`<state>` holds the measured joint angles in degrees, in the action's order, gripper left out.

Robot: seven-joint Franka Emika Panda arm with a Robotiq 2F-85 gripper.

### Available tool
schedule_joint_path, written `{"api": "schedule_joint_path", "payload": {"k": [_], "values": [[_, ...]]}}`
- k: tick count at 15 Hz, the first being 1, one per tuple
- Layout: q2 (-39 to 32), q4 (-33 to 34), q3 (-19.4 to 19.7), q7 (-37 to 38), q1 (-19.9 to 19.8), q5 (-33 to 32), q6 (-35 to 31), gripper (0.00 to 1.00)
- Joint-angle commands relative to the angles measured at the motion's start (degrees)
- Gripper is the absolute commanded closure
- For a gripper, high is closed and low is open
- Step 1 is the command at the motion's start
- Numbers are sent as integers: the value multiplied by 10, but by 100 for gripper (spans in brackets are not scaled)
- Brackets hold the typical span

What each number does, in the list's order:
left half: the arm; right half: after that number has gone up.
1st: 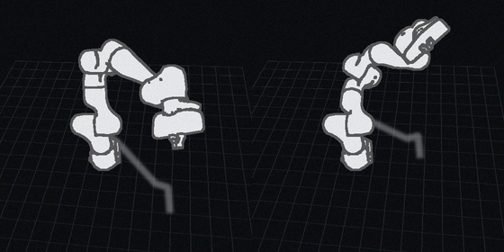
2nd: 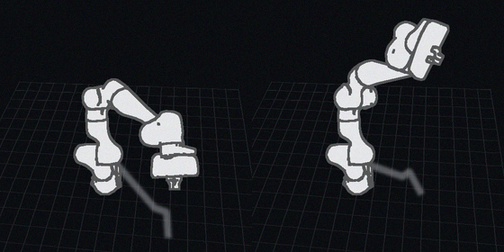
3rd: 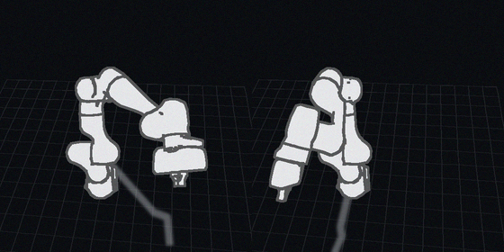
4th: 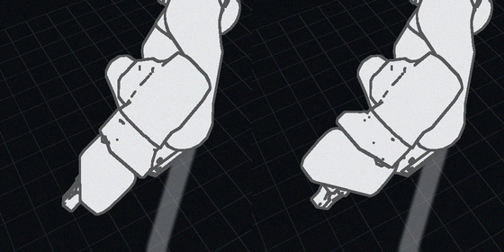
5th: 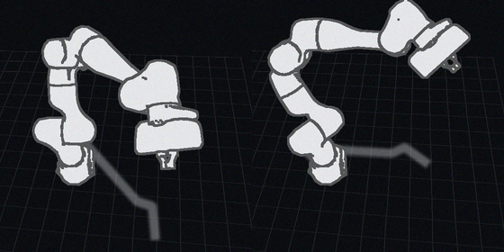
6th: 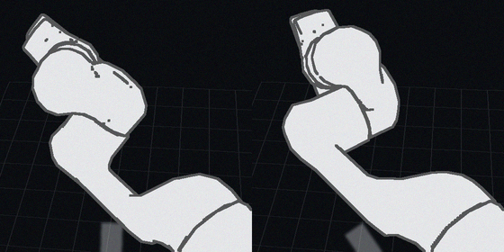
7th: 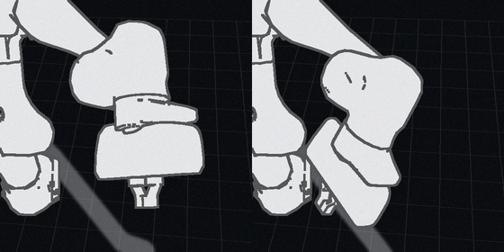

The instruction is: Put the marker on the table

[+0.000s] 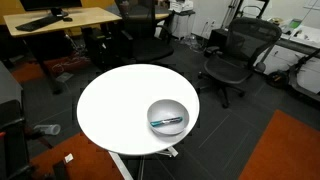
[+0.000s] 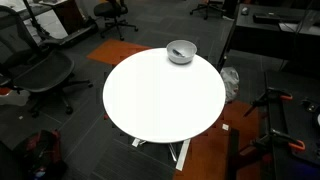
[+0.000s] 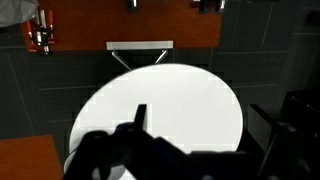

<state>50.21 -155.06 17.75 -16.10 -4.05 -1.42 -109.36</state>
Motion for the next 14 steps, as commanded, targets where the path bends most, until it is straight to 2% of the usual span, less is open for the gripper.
{"api": "schedule_joint_path", "payload": {"k": [1, 7, 14], "values": [[-3, 1, -8, -7, -10, 7, 1, 0], [-3, 1, -8, -7, -10, 7, 1, 0], [-64, 29, -26, 27, -3, 13, -88, 0]]}}
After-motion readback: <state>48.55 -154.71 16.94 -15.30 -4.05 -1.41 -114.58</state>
